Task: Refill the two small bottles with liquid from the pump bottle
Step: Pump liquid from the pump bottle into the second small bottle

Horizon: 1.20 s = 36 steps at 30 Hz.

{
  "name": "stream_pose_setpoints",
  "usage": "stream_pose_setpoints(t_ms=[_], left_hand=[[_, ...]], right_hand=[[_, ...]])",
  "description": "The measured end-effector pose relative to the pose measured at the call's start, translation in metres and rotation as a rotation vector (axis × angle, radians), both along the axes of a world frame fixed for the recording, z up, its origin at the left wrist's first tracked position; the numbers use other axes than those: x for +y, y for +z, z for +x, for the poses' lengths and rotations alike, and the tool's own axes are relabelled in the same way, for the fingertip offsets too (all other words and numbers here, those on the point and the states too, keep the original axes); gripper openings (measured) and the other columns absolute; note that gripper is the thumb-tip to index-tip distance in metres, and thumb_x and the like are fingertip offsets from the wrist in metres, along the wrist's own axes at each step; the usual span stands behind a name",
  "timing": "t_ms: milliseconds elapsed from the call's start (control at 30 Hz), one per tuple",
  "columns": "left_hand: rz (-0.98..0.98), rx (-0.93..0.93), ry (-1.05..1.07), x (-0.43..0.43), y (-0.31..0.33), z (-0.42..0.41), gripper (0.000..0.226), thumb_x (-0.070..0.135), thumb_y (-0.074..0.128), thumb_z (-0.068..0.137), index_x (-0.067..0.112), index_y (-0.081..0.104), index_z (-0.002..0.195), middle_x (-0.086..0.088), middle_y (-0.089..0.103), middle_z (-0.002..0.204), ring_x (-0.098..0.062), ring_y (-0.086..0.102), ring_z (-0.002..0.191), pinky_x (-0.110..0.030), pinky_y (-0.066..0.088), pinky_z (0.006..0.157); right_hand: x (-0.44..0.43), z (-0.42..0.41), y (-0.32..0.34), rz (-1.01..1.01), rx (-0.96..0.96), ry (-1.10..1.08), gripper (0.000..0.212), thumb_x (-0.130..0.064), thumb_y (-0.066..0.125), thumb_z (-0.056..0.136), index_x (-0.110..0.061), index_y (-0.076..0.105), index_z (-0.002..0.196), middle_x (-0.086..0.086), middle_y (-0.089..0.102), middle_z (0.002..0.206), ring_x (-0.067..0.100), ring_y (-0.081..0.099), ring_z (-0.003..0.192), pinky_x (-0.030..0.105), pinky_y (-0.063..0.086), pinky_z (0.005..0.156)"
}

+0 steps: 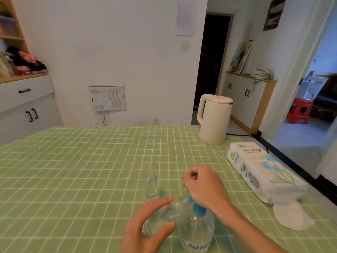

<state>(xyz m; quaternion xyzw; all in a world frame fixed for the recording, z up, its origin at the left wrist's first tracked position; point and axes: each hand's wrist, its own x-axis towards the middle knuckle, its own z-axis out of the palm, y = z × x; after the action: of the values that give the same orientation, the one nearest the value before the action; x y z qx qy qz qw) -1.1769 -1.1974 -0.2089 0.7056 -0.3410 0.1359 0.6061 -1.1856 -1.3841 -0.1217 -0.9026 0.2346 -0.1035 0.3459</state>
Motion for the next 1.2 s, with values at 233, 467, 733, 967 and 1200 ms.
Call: stream_pose_setpoints(t_ms=[233,467,733,967,1200], left_hand=[[0.008,-0.027,-0.037,-0.002,-0.002,0.006,0.058,0.019,0.090,0.066,0.035,0.074,0.120,0.016,0.080,0.111,-0.004,0.075,0.107,-0.009,0.051,0.095],[0.023,-0.040,-0.030,-0.003,-0.010,0.008,0.063,0.011,0.089,0.064,0.036,0.074,0.120,0.017,0.080,0.110,-0.004,0.075,0.106,-0.010,0.052,0.093],[0.002,0.017,-0.025,-0.002,-0.008,0.005,0.059,0.009,0.088,0.065,0.033,0.076,0.118,0.014,0.080,0.110,-0.005,0.074,0.107,-0.009,0.051,0.093],[0.000,0.055,-0.025,0.000,-0.006,0.002,0.057,0.011,0.087,0.067,0.033,0.075,0.119,0.016,0.078,0.110,-0.003,0.073,0.106,-0.007,0.049,0.091],[-0.046,0.110,-0.063,0.000,-0.003,-0.001,0.048,0.026,0.087,0.072,0.035,0.075,0.118,0.015,0.078,0.114,-0.005,0.072,0.112,-0.008,0.048,0.095]], right_hand=[[0.000,0.002,-0.008,0.047,0.011,0.001,0.031,-0.028,0.057,0.108,-0.017,0.079,0.090,0.001,0.083,0.085,0.024,0.080,0.083,0.051,0.067,0.086],[0.000,0.002,-0.008,0.031,0.009,-0.008,0.031,-0.031,0.055,0.108,-0.021,0.078,0.091,0.000,0.083,0.086,0.022,0.080,0.083,0.049,0.067,0.085],[0.000,0.001,0.000,0.038,-0.004,-0.009,0.026,-0.032,0.061,0.103,-0.023,0.078,0.086,-0.005,0.082,0.082,0.021,0.079,0.081,0.048,0.067,0.083],[0.000,0.003,0.001,0.045,-0.014,-0.014,0.026,-0.030,0.062,0.103,-0.024,0.077,0.082,-0.005,0.082,0.080,0.020,0.080,0.079,0.049,0.068,0.083],[0.002,0.003,-0.007,0.061,-0.001,-0.013,0.028,-0.025,0.059,0.104,-0.016,0.080,0.087,-0.005,0.082,0.080,0.022,0.080,0.082,0.051,0.067,0.084]])
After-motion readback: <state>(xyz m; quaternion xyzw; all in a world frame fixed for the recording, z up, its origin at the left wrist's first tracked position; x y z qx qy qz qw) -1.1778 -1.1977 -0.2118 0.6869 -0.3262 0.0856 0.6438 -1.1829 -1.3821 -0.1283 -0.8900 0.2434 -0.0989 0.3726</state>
